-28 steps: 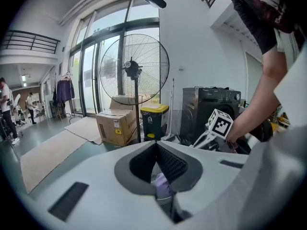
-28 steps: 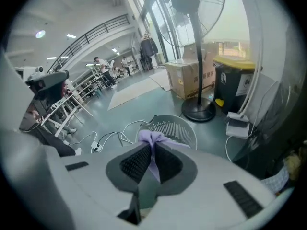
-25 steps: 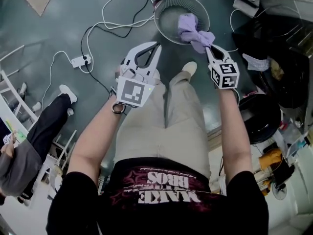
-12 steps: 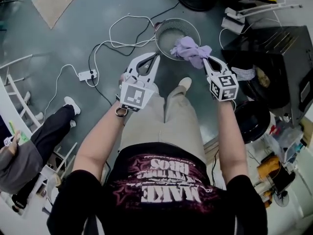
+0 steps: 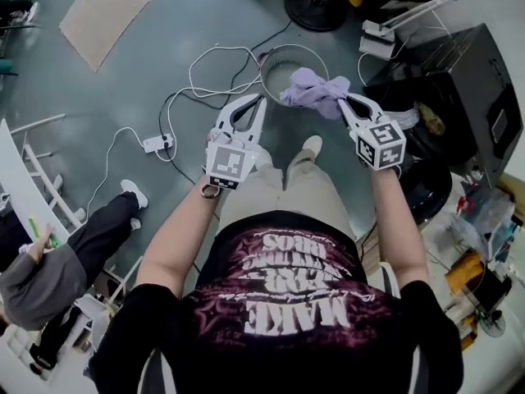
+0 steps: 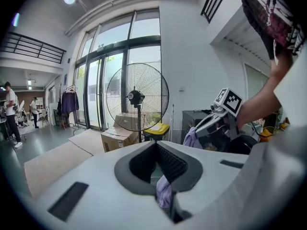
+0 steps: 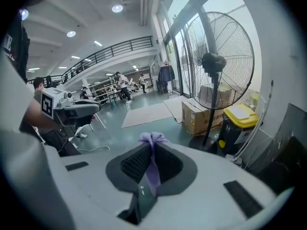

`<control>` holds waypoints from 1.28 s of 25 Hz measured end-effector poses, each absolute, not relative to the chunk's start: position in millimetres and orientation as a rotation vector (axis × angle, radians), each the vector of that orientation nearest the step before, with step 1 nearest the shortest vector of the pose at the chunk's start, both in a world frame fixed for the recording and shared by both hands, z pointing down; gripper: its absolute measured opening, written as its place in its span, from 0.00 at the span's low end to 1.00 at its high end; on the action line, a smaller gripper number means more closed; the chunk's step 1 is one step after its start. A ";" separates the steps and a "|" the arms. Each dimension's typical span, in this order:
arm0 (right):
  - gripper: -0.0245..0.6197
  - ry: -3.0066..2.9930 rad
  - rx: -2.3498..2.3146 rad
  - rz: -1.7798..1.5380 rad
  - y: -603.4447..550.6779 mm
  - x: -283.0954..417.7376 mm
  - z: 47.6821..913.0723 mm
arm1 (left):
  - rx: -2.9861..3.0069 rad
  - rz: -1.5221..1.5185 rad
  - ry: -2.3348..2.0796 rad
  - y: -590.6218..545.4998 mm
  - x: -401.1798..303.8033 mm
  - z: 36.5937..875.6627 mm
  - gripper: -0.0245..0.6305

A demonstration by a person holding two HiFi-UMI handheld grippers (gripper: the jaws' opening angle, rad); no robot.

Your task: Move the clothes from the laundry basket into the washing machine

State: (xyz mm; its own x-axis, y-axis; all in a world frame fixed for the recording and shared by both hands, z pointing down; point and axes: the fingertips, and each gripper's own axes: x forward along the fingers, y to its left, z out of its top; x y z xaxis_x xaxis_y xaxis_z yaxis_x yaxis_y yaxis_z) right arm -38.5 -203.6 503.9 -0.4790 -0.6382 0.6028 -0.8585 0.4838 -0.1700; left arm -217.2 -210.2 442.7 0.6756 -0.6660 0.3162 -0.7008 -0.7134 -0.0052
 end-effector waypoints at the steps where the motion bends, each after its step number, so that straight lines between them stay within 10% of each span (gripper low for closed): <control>1: 0.09 -2.273 1.244 0.629 -200.8 -39.3 496.4 | 2.768 0.452 -1.126 -208.0 -217.8 439.8 0.04; 22: 0.09 -2.577 1.435 0.538 -180.8 -55.6 290.7 | 2.825 0.393 -0.966 -172.5 -193.9 395.4 0.04; 32: 0.09 -2.699 1.407 0.467 -182.7 -73.7 220.2 | 2.826 0.455 -0.795 -166.5 -169.3 409.6 0.22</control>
State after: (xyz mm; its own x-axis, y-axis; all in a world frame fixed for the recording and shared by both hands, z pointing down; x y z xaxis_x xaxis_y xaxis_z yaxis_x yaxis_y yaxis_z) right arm -73.7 -182.7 220.2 -0.5811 -0.7906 0.1928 -0.8094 0.5370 -0.2375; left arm -169.3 -166.5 409.6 0.8114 -0.4791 0.3349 -0.5311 -0.8435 0.0801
